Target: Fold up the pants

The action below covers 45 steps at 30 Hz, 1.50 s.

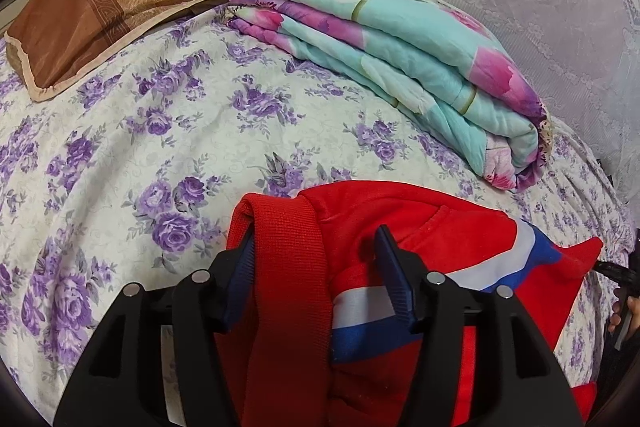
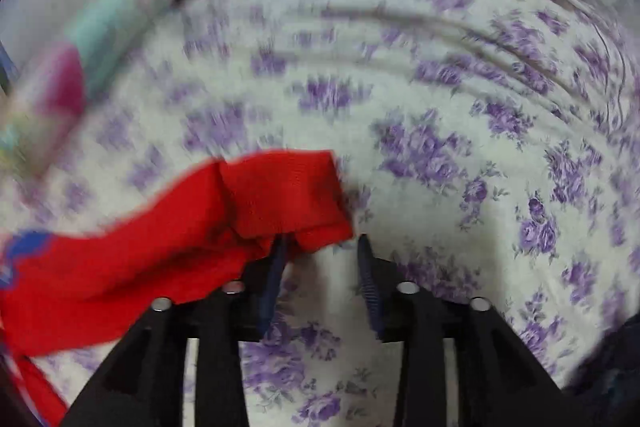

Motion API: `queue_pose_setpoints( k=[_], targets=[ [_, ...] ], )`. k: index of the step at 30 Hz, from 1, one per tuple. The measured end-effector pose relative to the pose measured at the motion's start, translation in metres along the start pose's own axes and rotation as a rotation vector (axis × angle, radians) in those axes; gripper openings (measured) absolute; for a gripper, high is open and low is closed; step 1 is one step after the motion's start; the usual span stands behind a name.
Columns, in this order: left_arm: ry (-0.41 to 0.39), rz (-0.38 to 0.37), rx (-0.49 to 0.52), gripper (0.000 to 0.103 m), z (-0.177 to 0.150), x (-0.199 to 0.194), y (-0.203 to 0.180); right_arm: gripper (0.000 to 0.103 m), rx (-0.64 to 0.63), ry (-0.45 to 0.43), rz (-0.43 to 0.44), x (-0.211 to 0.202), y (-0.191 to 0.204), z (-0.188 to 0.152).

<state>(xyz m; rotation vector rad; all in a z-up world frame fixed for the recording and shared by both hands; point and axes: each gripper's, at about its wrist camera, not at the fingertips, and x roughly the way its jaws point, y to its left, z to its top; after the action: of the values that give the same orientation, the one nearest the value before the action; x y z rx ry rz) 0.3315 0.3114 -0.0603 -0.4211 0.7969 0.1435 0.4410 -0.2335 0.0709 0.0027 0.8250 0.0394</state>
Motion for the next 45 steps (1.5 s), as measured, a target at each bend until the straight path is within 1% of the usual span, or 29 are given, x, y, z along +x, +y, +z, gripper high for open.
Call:
queue_pose_setpoints(
  k=[1, 3, 7, 10, 12, 13, 14, 15, 17, 21, 24, 27, 28, 29, 31, 33, 34, 36, 37, 38, 41, 42, 45],
  targets=[
    [0.001, -0.004, -0.001, 0.059, 0.000, 0.000, 0.000, 0.047, 0.001, -0.034, 0.034, -0.011, -0.006, -0.003],
    [0.001, -0.006, 0.000, 0.059, 0.000, 0.000, -0.001, 0.047, -0.009, -0.050, 0.083, -0.020, -0.013, -0.008],
    [-0.001, -0.007, -0.001, 0.059, 0.000, 0.000, -0.002, 0.047, -0.024, -0.048, 0.090, -0.017, -0.016, -0.007],
    [-0.001, -0.006, 0.002, 0.060, 0.000, 0.000, -0.001, 0.047, -0.012, -0.030, 0.104, -0.001, -0.010, -0.004],
    [0.000, -0.005, 0.003, 0.060, 0.000, 0.000, -0.001, 0.046, -0.010, -0.027, 0.087, 0.009, -0.003, -0.003],
    [0.000, -0.008, 0.002, 0.060, 0.000, 0.000, -0.001, 0.046, -0.014, -0.046, 0.068, 0.010, 0.001, 0.000],
    [-0.001, -0.010, -0.001, 0.060, 0.000, -0.001, -0.001, 0.046, -0.016, -0.073, 0.069, 0.008, 0.004, 0.002],
    [-0.001, -0.012, -0.002, 0.060, 0.000, -0.001, 0.000, 0.046, -0.017, -0.101, 0.097, 0.002, 0.008, 0.006],
    [-0.001, -0.014, -0.004, 0.060, 0.000, 0.000, -0.001, 0.046, -0.033, -0.122, 0.119, -0.005, 0.013, 0.012],
    [-0.001, -0.016, 0.001, 0.062, 0.000, 0.000, -0.002, 0.046, -0.073, -0.096, 0.095, -0.002, 0.023, 0.022],
    [-0.002, -0.021, -0.003, 0.062, 0.000, 0.000, -0.002, 0.046, -0.106, -0.076, 0.035, 0.009, 0.029, 0.024],
    [-0.002, -0.024, -0.004, 0.062, 0.001, 0.000, -0.001, 0.047, -0.118, -0.097, -0.022, 0.011, 0.029, 0.024],
    [-0.002, -0.024, -0.004, 0.062, 0.001, -0.001, -0.001, 0.051, -0.112, -0.098, -0.013, 0.009, 0.025, 0.022],
    [-0.002, -0.026, -0.005, 0.062, 0.001, -0.001, -0.001, 0.052, -0.102, -0.093, 0.003, 0.009, 0.022, 0.020],
    [-0.001, -0.032, -0.006, 0.064, 0.001, -0.001, -0.001, 0.052, -0.093, -0.077, 0.022, 0.011, 0.016, 0.015],
    [-0.001, -0.035, -0.005, 0.064, 0.001, 0.000, -0.002, 0.052, -0.099, -0.046, 0.006, 0.021, 0.011, 0.010],
    [-0.001, -0.034, -0.006, 0.064, 0.001, -0.001, -0.001, 0.049, -0.101, -0.022, 0.009, 0.028, 0.010, 0.009],
    [-0.003, -0.031, -0.004, 0.064, 0.001, 0.000, -0.002, 0.041, -0.095, -0.018, 0.025, 0.034, 0.010, 0.006],
    [-0.002, -0.032, -0.004, 0.065, 0.001, 0.000, -0.002, 0.024, -0.097, -0.028, 0.023, 0.033, 0.011, 0.007],
    [-0.002, -0.032, -0.004, 0.065, 0.001, 0.000, -0.002, 0.014, -0.101, -0.042, 0.004, 0.030, 0.013, 0.008],
    [-0.002, -0.034, -0.005, 0.065, 0.001, 0.000, -0.002, 0.013, -0.093, -0.100, 0.035, 0.004, 0.010, 0.010],
    [-0.002, -0.035, -0.006, 0.065, 0.001, 0.000, -0.002, 0.013, -0.090, -0.116, 0.067, -0.010, 0.005, 0.008],
    [-0.003, -0.038, -0.006, 0.065, 0.001, 0.000, -0.002, 0.013, -0.067, -0.138, 0.104, -0.043, -0.016, -0.005]
  ],
)
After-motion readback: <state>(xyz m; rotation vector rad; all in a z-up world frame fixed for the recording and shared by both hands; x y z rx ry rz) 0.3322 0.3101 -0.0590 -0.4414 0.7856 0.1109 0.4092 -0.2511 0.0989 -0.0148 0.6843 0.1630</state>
